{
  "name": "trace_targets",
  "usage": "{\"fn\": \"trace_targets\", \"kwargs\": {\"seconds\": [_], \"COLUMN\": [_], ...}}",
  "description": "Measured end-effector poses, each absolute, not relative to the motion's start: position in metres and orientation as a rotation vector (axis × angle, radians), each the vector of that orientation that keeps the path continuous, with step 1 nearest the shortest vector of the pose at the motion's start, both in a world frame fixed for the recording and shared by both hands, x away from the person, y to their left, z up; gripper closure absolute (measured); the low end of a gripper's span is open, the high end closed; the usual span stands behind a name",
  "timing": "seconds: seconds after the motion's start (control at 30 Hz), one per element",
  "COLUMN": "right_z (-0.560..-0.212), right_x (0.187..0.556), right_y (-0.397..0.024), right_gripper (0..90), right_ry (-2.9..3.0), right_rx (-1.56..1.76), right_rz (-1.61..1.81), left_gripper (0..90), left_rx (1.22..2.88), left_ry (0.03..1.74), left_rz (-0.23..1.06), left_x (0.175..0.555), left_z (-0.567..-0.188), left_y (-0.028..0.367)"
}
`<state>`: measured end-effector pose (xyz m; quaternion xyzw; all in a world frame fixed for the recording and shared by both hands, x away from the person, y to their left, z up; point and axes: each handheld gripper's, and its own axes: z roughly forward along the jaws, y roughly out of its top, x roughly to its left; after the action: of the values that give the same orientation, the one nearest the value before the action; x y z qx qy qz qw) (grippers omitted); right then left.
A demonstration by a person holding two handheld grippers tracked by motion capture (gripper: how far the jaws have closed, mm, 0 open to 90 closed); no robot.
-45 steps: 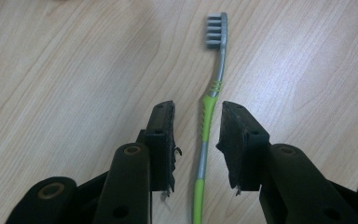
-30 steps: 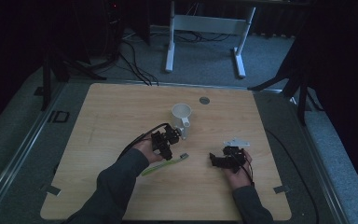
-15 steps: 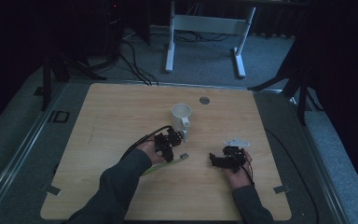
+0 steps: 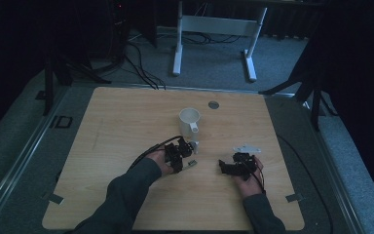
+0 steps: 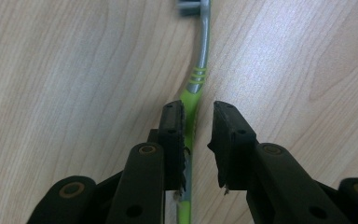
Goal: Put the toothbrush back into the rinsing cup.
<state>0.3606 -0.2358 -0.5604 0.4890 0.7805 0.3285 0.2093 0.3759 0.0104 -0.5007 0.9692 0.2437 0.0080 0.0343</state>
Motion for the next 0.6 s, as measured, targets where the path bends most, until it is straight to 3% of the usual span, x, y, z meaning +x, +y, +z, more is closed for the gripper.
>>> {"fn": "trace_targets", "kwargs": {"seconds": [0.6], "right_z": [-0.560], "right_x": [0.361], "right_y": [-0.236], "right_gripper": [12.6], "right_ry": [2.173], "right_rx": [1.359], "right_rz": [0.915], "left_gripper": [77.4], "left_rx": [3.040], "left_ry": [0.750], "left_rz": [0.038], "left_x": [0.378], "left_z": [-0.516], "left_y": [0.008]}}
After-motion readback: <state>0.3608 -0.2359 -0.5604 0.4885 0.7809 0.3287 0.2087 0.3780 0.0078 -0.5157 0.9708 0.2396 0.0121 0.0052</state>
